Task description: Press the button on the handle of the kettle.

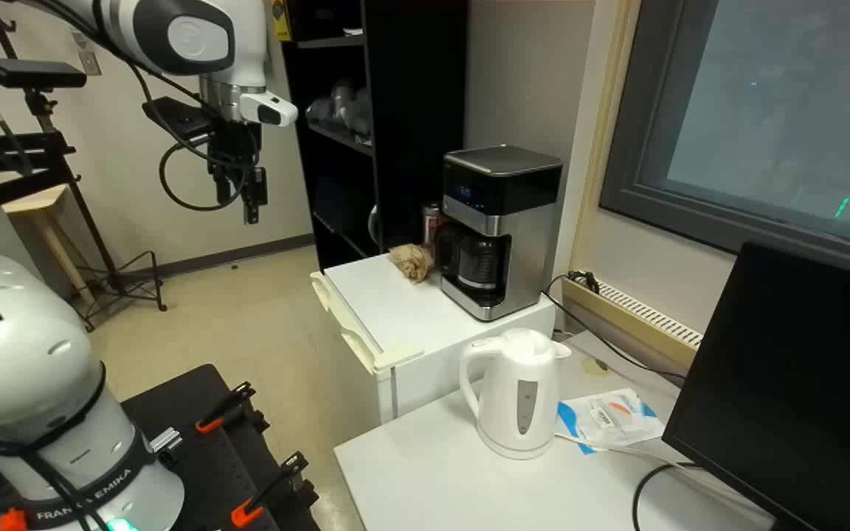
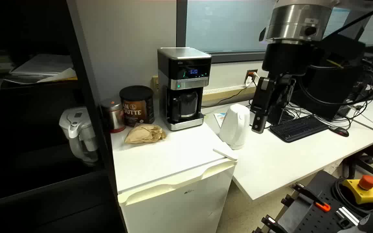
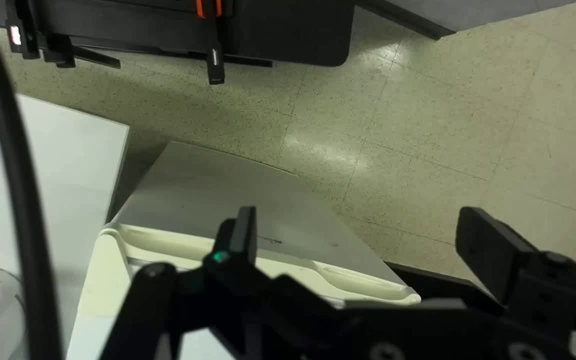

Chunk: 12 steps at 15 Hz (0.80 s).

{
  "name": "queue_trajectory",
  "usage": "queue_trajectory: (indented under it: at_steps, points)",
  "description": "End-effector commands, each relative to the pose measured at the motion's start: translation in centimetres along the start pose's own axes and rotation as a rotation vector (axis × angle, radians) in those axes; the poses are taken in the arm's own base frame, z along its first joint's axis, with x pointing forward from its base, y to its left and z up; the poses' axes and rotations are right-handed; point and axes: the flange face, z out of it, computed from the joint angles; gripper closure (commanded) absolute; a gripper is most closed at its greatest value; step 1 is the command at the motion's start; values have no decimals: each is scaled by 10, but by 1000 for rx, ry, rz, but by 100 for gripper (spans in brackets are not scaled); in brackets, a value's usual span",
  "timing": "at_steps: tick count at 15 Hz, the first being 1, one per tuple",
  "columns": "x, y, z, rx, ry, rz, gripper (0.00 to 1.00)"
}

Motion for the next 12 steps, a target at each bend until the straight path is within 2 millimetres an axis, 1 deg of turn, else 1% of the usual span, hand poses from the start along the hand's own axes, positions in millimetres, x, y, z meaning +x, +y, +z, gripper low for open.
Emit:
queue_trajectory:
  at_steps: [1,7,9,12]
  points:
    - [0,0,0,0,-1,0,0]
    - [2,2,0,-3,4,-4,0]
    - [8,9,3,-8,14,5,0]
    - [26,27,7,-23,37,52,0]
